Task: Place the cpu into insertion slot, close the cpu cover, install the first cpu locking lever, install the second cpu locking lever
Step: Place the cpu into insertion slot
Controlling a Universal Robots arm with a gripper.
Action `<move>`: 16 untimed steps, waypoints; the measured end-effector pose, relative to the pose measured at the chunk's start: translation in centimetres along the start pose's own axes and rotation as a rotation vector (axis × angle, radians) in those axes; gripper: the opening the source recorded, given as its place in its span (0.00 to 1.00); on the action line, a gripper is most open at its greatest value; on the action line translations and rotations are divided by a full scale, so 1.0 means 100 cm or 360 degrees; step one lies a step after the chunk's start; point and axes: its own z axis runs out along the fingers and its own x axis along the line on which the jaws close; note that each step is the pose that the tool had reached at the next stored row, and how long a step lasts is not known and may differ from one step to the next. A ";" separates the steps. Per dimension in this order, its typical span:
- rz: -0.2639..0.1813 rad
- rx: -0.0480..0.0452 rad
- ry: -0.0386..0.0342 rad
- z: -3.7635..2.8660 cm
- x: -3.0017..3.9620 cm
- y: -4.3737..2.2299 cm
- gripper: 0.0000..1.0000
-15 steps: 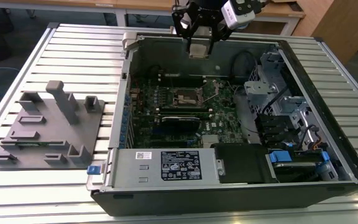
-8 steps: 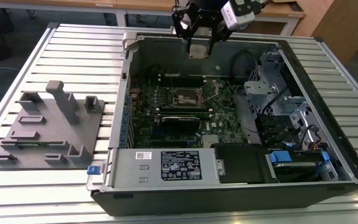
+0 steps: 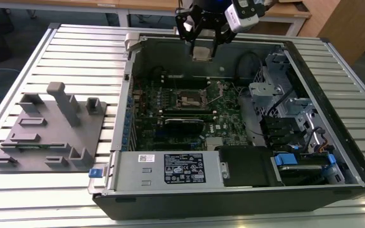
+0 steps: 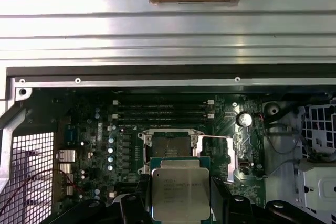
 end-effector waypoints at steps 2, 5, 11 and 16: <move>0.0000 0.0000 0.0000 0.0014 0.0000 -0.0001 0.54; 0.0000 0.0000 0.0000 0.0034 -0.0001 -0.0003 0.54; 0.0000 0.0000 0.0000 0.0078 -0.0001 -0.0007 0.54; 0.0000 0.0000 0.0000 0.0103 -0.0002 -0.0009 0.54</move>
